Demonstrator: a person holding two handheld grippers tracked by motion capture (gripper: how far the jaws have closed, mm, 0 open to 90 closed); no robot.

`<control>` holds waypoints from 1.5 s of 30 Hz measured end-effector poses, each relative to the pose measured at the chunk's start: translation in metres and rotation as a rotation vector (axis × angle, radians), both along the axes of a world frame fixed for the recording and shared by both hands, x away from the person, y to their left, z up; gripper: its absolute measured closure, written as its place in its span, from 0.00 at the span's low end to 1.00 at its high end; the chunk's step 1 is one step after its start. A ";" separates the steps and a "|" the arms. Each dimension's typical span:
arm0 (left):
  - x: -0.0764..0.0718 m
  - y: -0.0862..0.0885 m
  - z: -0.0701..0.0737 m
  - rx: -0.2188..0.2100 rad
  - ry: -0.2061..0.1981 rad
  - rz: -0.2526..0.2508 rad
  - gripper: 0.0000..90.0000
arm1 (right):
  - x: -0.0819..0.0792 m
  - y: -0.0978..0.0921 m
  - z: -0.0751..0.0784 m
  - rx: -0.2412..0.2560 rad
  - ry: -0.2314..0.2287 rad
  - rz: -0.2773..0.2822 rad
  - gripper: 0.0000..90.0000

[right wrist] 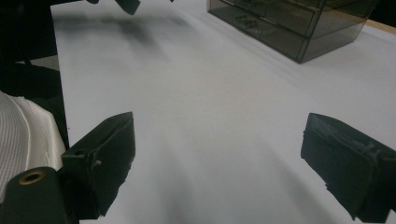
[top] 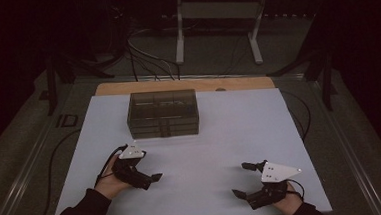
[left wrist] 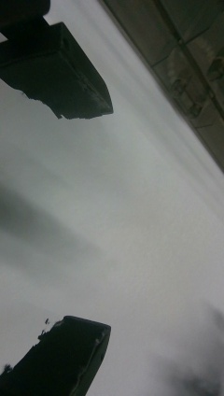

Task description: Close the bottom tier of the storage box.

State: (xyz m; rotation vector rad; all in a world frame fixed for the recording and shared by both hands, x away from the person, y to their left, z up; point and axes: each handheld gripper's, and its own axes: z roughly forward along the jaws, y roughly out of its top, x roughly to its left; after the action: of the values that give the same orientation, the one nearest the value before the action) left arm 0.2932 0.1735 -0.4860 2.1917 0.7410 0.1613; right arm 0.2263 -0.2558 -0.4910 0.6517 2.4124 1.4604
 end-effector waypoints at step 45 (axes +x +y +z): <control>-0.043 0.061 -0.019 -0.015 0.027 0.013 0.00 | -0.001 0.000 0.000 -0.007 0.000 0.001 0.11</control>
State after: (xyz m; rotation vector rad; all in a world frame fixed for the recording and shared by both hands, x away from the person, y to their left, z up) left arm 0.2497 0.2343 -0.5048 2.1792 0.7693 0.1322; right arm 0.2256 -0.2560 -0.4913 0.6482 2.4172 1.4514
